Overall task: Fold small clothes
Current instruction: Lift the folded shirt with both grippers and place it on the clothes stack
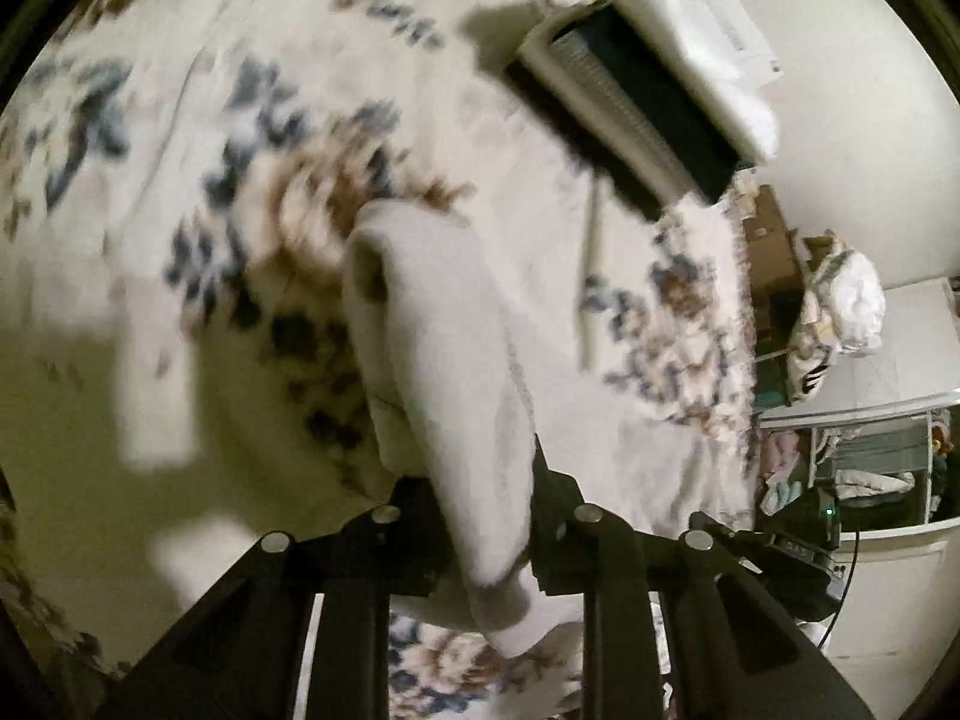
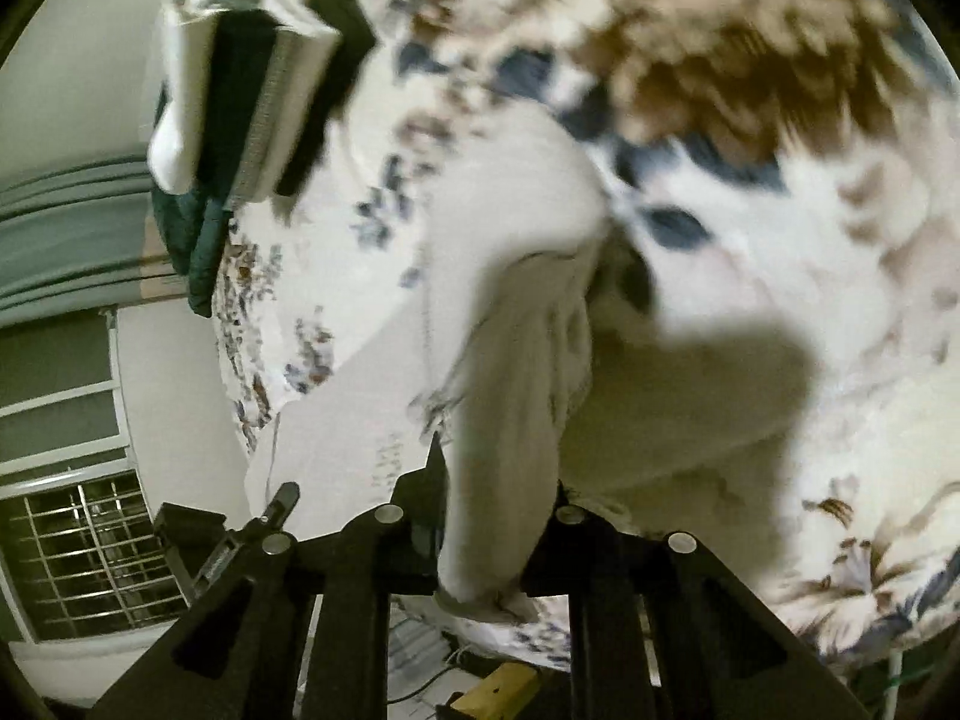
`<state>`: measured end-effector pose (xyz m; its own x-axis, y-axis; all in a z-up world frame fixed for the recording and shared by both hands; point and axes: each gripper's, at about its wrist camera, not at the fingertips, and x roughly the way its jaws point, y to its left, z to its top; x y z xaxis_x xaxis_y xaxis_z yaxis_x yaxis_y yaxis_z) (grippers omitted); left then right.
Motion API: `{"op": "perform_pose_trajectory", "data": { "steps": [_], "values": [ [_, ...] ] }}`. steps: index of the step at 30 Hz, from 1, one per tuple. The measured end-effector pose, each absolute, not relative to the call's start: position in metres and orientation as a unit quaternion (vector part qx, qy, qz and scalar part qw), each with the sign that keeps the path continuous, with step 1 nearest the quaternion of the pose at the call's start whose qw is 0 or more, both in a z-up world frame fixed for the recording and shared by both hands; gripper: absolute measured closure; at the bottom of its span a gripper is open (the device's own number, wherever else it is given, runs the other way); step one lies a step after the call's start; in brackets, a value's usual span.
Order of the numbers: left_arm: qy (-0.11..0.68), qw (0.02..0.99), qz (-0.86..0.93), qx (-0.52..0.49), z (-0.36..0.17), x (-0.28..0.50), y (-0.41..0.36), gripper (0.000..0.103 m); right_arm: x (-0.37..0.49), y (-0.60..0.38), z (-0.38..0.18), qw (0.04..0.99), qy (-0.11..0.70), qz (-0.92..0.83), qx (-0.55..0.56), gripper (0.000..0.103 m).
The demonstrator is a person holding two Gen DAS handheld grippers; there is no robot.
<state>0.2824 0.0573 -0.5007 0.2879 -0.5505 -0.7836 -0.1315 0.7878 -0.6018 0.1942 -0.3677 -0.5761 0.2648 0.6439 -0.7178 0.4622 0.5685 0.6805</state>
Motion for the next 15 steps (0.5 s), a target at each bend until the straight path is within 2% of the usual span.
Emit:
{"op": "perform_pose_trajectory", "data": {
  "steps": [9, 15],
  "values": [
    [0.539, 0.775, -0.17, -0.283, -0.411, 0.369, 0.054, 0.085, 0.262, -0.363, -0.449, 0.7, 0.554, 0.075, 0.444, 0.086],
    [0.489, 0.808, -0.193, -0.264, -0.342, 0.464, 0.039, 0.085, 0.354, -0.359, -0.361, 0.747, 0.496, 0.089, 0.434, 0.086]
  ]
}}
